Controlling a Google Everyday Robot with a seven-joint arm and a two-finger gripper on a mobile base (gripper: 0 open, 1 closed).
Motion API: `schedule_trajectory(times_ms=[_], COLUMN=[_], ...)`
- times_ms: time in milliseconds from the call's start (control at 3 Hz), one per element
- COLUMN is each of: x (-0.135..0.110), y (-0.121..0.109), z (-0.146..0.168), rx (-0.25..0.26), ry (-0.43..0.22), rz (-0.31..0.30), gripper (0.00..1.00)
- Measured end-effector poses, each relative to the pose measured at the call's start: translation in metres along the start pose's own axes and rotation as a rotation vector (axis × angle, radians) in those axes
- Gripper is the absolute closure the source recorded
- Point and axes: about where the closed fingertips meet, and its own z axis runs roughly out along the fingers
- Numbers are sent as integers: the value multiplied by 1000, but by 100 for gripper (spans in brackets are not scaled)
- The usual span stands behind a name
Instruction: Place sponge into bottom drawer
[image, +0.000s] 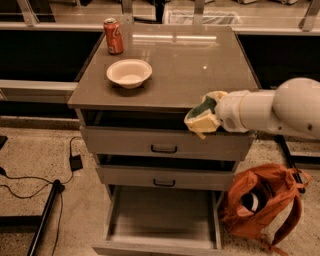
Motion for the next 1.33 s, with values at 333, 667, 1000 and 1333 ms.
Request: schedule_trajectory(times_ms=[333,667,1000,1333], x=[24,37,39,62], y=[-16,-23,-15,35], z=[-32,-47,-39,-23], rx=[59,88,47,-121], ry=[-81,-85,-62,-66], rz=[-27,-65,-83,-128], gripper=[100,100,100,100])
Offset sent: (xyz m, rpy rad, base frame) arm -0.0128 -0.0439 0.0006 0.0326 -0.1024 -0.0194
